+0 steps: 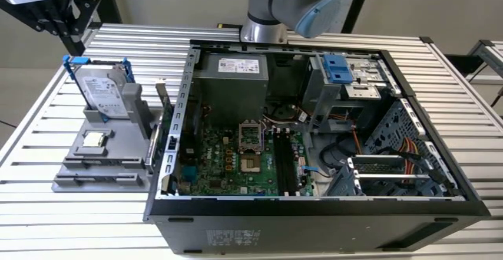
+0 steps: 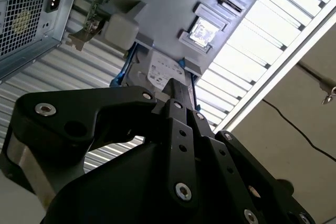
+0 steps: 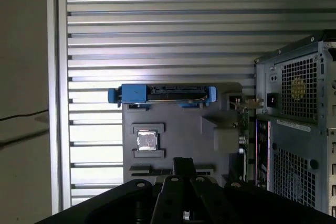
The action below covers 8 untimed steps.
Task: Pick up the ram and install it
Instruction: 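Reach for the ram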
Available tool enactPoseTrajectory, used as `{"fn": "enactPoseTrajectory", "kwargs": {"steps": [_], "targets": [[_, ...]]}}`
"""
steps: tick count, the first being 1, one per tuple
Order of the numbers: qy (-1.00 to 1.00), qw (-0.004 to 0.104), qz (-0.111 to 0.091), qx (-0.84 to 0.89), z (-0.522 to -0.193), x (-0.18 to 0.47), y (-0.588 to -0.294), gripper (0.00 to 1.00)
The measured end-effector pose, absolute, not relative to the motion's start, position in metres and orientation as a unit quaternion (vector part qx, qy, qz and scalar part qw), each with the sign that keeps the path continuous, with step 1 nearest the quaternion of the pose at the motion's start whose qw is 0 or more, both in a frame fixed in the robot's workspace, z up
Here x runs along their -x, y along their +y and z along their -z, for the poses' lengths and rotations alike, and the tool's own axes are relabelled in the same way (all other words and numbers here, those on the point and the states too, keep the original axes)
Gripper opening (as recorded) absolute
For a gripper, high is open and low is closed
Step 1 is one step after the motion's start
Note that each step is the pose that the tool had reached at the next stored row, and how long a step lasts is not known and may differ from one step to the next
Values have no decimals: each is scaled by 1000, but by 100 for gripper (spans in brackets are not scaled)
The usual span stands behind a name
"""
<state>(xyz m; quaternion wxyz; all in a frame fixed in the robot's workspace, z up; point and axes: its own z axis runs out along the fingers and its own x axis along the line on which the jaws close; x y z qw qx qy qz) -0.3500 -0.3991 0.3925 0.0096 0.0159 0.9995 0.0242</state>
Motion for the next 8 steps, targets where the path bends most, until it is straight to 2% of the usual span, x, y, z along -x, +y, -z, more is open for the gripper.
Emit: {"fn": "enactPoseTrajectory", "kwargs": {"steps": [8], "targets": [[1000,10,-24,-16,-393,350,-404,0]]}}
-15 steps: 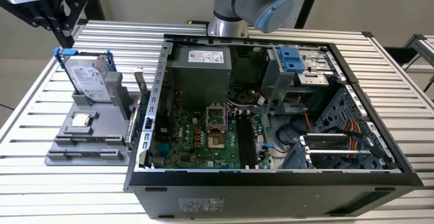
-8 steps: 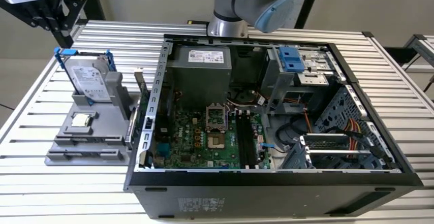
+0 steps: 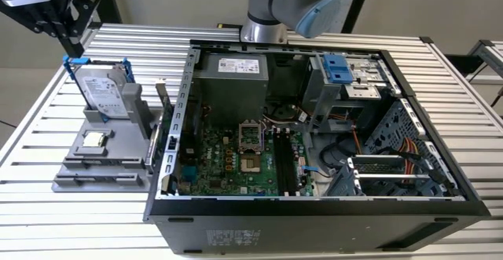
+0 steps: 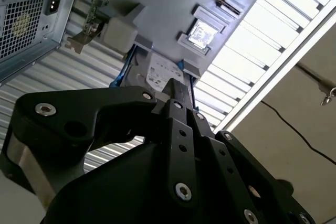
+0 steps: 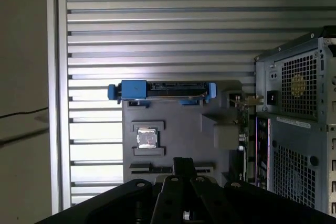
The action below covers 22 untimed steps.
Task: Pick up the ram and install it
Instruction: 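Reach for the ram, then pick up the ram and move it above insertion slot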
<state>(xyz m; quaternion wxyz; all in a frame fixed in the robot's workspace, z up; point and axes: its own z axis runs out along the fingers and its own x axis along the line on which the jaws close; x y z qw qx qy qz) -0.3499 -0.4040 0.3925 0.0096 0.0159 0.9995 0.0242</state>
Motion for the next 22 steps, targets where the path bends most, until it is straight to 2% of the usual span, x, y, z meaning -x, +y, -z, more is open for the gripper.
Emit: {"fn": "enactPoseTrajectory", "kwargs": {"steps": [22], "targets": [[1000,10,-24,-16,-393,350,-412,0]]}}
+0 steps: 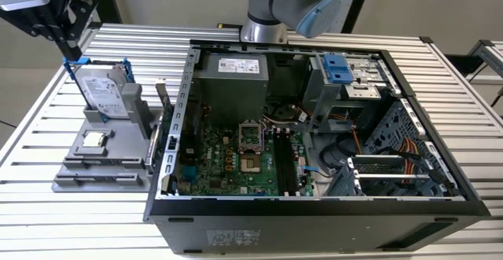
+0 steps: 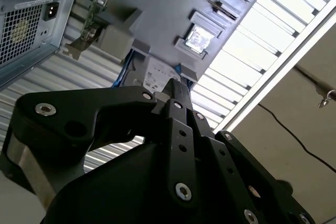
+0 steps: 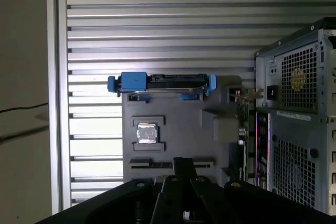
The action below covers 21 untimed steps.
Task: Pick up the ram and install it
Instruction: 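Pick up the ram and move it above insertion slot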
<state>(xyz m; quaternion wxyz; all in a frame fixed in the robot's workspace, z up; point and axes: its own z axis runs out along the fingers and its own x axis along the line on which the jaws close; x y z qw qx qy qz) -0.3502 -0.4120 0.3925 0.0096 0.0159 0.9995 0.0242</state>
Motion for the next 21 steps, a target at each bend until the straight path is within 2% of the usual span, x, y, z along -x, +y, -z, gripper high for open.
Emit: {"fn": "enactPoseTrajectory", "kwargs": {"steps": [21], "targets": [[1000,10,-24,-16,-393,351,-424,0]]}}
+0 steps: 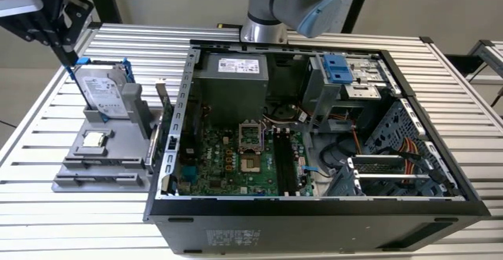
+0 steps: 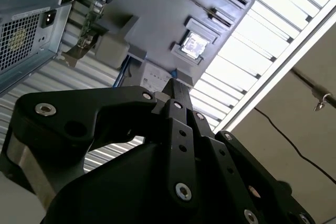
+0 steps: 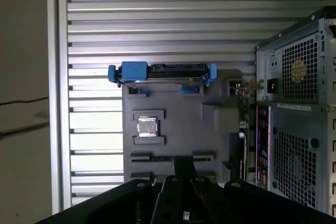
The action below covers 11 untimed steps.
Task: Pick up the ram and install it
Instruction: 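Pick up the ram and move it above insertion slot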
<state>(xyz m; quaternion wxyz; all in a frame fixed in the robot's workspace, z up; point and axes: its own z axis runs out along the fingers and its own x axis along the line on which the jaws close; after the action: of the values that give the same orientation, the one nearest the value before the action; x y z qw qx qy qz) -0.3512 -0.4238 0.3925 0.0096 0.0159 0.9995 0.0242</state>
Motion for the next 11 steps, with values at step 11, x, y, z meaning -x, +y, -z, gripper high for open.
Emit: {"fn": "enactPoseTrajectory", "kwargs": {"steps": [11], "targets": [[1000,10,-24,-16,-393,352,-429,0]]}}
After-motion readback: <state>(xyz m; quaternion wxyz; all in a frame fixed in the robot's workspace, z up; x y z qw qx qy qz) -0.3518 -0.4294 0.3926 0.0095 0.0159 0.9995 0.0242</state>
